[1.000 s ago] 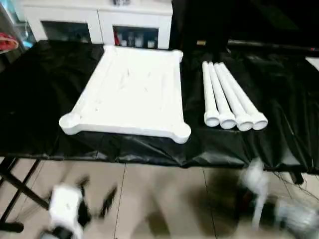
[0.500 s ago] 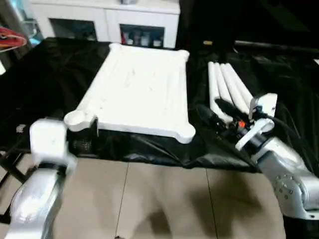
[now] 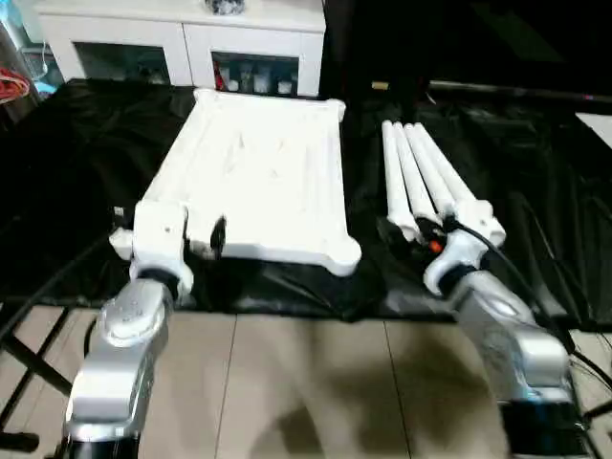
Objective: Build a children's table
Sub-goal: Move to table
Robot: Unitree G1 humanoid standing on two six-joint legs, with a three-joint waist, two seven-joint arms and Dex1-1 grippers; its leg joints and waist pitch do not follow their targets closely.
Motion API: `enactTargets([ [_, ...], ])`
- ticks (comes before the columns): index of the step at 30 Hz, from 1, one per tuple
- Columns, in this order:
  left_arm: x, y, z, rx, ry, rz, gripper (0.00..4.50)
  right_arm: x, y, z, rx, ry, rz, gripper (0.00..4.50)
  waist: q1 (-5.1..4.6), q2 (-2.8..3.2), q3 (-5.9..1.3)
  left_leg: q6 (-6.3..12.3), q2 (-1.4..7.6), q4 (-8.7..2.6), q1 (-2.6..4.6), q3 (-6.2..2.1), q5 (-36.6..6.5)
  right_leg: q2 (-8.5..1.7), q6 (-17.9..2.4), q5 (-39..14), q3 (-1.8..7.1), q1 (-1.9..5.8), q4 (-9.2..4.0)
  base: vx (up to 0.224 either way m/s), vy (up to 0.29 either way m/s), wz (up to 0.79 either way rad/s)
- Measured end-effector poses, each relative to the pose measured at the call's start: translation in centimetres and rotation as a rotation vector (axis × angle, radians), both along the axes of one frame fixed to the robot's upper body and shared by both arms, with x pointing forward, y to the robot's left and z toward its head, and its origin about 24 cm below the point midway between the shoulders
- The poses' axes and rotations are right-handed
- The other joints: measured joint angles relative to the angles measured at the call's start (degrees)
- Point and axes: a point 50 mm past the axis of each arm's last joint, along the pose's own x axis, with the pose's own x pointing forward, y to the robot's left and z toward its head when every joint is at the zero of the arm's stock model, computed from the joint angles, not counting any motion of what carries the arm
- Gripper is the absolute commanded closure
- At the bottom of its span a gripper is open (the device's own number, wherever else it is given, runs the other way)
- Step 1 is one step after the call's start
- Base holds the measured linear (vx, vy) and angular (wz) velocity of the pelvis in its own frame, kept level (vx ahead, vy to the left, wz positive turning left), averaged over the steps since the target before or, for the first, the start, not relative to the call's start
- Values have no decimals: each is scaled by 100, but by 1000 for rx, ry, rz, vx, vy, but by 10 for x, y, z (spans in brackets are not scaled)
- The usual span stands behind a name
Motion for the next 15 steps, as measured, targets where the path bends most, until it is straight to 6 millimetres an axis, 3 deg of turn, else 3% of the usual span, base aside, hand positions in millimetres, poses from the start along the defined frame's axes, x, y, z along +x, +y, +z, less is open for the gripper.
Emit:
enactTargets([
  [4,-2,-2,-4,1,20,-19,0,-2,4,-4,-25,-4,3,63,74,15,-16,45,-19,14,-4,-7,-83,-5,-14,-85,0,33,-13,102,11,4],
  [10,-3,-6,-4,-9,20,-33,0,-5,10,-8,-64,-2,25,63,72,41,-25,67,-36,100,63,-76,-290,20,65,-276,16,200,-2,114,-4,8],
  [13,-3,-6,-4,-9,20,-35,0,-7,12,-9,-59,-3,36,63,67,49,-31,39,-35,183,84,-175,-399,91,100,-390,33,276,26,120,-27,10],
  [14,-2,-6,-3,-8,19,-36,0,-7,13,-9,-47,0,38,63,46,46,-33,44,-32,211,103,-204,-438,91,105,-445,23,268,135,117,-34,10],
  [15,-1,-6,-3,-7,18,-36,0,-7,15,-8,-41,-2,42,63,24,43,-36,55,-45,243,117,-247,-473,68,97,-495,19,175,280,81,-58,1],
])
